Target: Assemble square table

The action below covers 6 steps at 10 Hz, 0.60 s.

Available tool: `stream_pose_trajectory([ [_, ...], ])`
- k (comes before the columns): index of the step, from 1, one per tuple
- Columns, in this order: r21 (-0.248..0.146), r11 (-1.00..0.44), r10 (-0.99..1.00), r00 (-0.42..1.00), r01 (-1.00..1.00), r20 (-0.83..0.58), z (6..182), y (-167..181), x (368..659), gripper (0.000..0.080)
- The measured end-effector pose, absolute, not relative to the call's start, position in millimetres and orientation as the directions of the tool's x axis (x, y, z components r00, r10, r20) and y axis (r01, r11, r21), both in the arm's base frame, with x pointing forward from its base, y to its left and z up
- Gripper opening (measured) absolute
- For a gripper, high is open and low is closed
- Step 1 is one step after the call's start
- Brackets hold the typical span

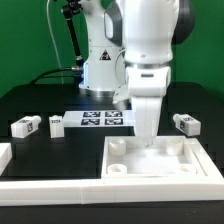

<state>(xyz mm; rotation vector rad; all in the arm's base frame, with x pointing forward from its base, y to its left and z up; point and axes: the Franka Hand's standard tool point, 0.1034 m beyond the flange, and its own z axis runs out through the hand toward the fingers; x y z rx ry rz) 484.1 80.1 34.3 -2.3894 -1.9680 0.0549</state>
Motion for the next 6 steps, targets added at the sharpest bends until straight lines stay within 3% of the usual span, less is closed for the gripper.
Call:
stream_pose_trajectory([
  [2,-0.054,-0.304,0.953,0.303,0.951,-0.015,54.8,107.4,481.6,0.0648],
  [4,-0.04,-0.489,0.872,0.489,0.871,-0.016,61.7,137.0,479.7,0.0648],
  [6,-0.034,-0.583,0.813,0.583,0.812,-0.013,60.5,137.9,481.1,0.0648],
])
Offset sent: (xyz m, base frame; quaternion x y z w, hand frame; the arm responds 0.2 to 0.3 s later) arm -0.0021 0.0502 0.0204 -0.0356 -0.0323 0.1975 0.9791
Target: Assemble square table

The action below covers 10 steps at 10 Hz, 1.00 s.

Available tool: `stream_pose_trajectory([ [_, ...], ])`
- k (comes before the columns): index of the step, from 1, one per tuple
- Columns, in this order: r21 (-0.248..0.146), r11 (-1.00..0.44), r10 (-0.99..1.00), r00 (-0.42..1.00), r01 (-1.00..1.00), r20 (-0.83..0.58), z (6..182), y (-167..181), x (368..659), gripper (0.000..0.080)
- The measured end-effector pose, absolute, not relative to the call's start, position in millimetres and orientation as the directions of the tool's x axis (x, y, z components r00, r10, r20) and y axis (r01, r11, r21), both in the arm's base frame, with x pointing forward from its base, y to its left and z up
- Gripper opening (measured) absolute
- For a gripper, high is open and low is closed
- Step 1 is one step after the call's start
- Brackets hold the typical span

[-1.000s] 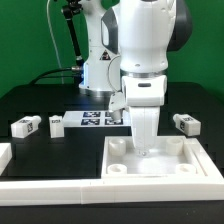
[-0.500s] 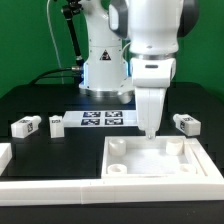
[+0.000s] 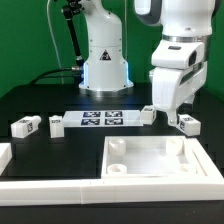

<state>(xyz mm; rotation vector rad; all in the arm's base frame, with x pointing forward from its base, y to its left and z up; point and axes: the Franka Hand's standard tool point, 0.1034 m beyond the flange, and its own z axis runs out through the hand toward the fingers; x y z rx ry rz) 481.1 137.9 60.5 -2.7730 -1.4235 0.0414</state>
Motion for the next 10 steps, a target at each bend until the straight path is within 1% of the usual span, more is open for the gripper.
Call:
stream_pose_trajectory([
  [3,-0.031,-0.743,0.669,0.743,0.668,-0.02,60.2,140.8,479.9,0.0648],
  [4,-0.032,-0.804,0.595,0.803,0.594,-0.028,59.1,148.1,474.7,0.0648],
  [6,-0.026,-0.913,0.407,0.912,0.407,-0.044,59.3,175.3,463.6,0.0648],
  [7,-0.025,-0.927,0.374,0.926,0.374,-0.045,57.3,181.3,460.8,0.0648],
  [8,-0.027,-0.93,0.366,0.93,0.366,-0.028,53.9,179.2,461.2,0.0648],
  [10,-0.024,-0.929,0.369,0.927,0.368,-0.061,53.8,177.6,458.4,0.0648],
])
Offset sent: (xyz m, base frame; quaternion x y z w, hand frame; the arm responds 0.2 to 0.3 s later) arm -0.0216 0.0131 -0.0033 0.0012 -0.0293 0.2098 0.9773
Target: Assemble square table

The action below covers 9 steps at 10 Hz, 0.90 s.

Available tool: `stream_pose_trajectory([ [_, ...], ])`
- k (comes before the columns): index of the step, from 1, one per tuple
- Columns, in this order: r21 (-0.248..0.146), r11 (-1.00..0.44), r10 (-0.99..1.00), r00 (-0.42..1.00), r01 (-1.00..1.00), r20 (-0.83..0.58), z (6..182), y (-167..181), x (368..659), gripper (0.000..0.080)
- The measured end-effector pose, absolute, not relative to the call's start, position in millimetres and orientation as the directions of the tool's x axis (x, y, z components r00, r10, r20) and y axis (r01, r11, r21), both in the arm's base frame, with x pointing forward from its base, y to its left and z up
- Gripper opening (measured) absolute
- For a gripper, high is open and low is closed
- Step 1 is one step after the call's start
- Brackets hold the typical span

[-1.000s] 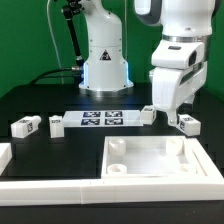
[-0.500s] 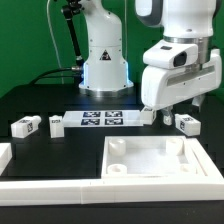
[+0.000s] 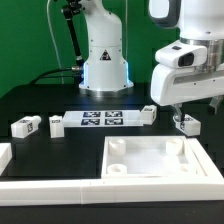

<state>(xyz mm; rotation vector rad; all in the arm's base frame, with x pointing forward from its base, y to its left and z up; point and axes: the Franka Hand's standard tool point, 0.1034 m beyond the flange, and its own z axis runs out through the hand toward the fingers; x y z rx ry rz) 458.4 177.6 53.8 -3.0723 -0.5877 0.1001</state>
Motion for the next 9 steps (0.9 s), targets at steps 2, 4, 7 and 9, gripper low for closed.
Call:
stream_pose_trajectory([
  [2,-0.014,-0.936,0.348,0.923,0.351,-0.165,48.5,180.3,446.3,0.0648],
  [4,-0.01,-0.939,0.331,0.893,0.344,-0.304,42.0,181.9,436.4,0.0648],
  [7,-0.009,-0.946,0.292,0.834,0.325,-0.468,41.8,178.7,432.7,0.0648],
  [9,0.017,-0.964,0.191,0.733,0.266,-0.653,40.3,184.4,426.4,0.0648],
])
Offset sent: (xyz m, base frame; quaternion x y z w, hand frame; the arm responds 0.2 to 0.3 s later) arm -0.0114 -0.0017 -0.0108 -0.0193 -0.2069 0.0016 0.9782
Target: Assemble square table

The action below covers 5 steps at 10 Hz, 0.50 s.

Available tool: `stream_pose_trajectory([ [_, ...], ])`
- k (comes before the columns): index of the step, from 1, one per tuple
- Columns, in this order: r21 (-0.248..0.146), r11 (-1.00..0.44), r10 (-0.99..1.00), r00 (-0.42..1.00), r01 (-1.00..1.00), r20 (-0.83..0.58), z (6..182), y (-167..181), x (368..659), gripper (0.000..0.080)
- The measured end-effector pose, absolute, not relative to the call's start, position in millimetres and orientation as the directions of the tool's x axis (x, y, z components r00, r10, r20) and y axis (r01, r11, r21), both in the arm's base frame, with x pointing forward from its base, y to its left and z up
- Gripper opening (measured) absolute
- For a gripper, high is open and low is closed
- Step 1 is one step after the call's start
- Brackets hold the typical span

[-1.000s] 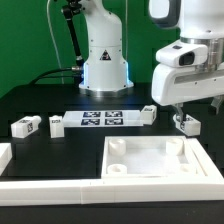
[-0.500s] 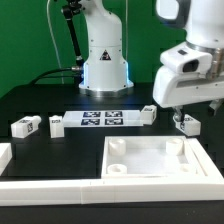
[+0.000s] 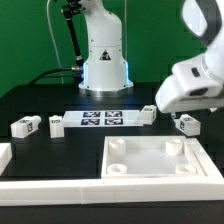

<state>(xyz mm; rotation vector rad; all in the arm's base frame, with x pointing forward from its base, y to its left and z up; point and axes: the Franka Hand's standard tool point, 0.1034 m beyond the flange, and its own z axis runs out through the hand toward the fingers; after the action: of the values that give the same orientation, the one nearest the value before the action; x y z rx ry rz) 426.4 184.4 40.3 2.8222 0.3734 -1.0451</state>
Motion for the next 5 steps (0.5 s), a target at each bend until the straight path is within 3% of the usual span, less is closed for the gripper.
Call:
stream_pose_trajectory([
  [3,0.036,-0.963,0.127,0.57,0.267,-0.812,31.1,189.7,426.6,0.0648],
  [5,0.032,-0.964,0.131,0.572,0.265,-0.809,26.2,190.3,428.8,0.0648],
])
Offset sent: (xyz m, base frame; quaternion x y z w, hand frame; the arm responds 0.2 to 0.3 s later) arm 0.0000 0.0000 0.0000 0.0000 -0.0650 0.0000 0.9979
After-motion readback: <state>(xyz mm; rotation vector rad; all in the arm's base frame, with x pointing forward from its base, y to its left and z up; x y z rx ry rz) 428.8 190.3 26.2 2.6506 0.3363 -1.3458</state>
